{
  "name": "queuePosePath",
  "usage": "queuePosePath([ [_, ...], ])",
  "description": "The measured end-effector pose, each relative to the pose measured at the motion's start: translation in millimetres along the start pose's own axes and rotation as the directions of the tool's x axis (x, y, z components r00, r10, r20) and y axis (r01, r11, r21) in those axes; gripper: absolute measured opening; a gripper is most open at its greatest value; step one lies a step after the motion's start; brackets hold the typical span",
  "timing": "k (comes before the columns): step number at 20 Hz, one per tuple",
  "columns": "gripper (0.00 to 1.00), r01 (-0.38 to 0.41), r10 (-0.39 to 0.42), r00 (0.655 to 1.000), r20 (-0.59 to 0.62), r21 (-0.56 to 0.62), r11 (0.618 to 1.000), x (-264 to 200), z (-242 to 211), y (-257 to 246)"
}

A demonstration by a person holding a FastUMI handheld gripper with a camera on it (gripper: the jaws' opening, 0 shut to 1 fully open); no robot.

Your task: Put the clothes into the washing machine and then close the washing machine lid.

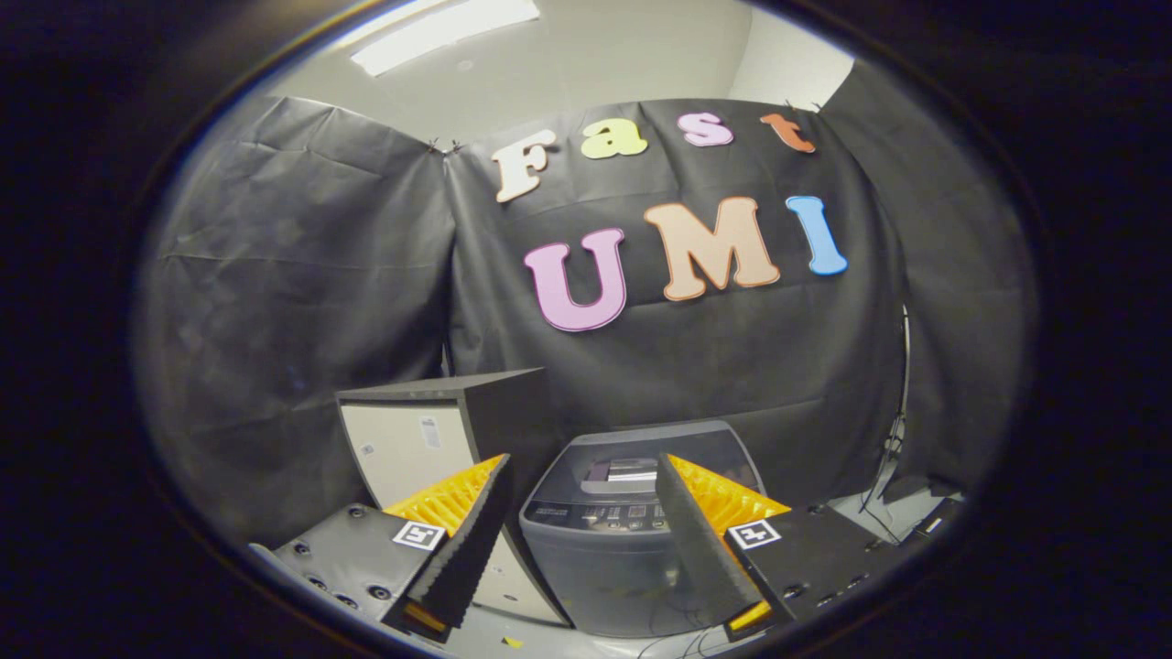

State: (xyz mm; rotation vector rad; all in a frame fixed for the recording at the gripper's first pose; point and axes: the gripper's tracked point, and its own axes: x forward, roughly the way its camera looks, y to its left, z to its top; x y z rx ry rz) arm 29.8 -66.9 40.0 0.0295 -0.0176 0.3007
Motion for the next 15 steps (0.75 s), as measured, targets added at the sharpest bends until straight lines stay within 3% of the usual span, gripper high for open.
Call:
queuePosePath([
  [15, 0.96, 0.017, -0.017, 1.0, 0.008, 0.034, 0.999, 0, 5, -13],
])
